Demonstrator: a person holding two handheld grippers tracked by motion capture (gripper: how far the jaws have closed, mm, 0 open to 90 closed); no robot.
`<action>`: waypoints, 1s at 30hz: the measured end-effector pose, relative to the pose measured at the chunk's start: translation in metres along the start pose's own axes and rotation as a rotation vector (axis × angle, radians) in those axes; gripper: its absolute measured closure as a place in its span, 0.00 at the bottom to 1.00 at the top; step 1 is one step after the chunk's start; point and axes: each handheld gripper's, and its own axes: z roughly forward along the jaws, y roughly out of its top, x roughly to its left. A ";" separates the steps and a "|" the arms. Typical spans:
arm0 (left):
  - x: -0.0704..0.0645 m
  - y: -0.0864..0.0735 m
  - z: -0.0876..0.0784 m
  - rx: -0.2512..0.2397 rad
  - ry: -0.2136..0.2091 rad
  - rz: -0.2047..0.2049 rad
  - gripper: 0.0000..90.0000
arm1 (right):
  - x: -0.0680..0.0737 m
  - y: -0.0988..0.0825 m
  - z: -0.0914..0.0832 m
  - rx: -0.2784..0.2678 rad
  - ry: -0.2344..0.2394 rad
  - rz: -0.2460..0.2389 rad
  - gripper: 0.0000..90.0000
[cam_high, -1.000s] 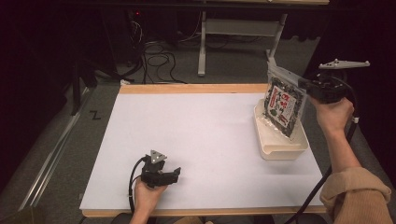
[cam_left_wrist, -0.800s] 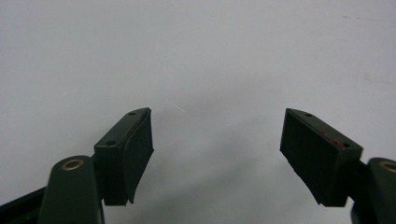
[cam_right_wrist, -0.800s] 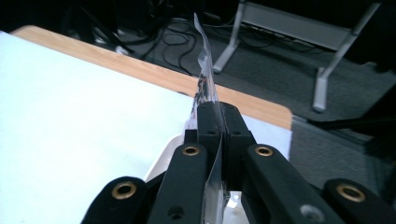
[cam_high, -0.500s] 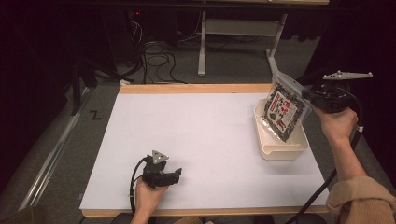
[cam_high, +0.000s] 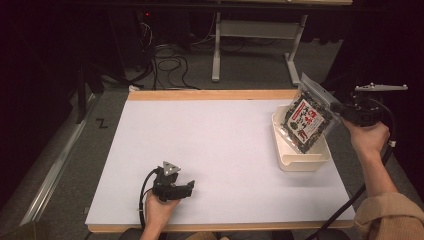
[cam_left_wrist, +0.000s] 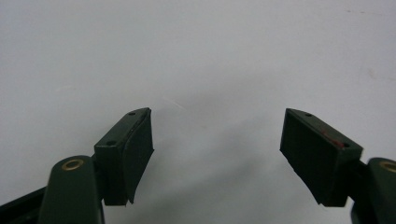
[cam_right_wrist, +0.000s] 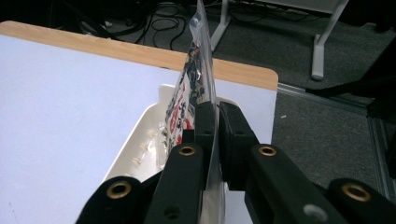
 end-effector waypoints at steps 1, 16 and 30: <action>0.000 0.000 0.000 -0.001 0.001 0.001 0.29 | 0.000 0.000 0.000 0.001 -0.001 0.002 0.96; -0.003 0.000 -0.002 -0.022 0.004 0.014 0.29 | -0.007 -0.004 0.008 0.029 -0.034 0.068 0.65; -0.003 0.001 -0.003 -0.027 0.001 0.015 0.29 | -0.012 -0.011 -0.004 -0.027 -0.074 0.067 0.48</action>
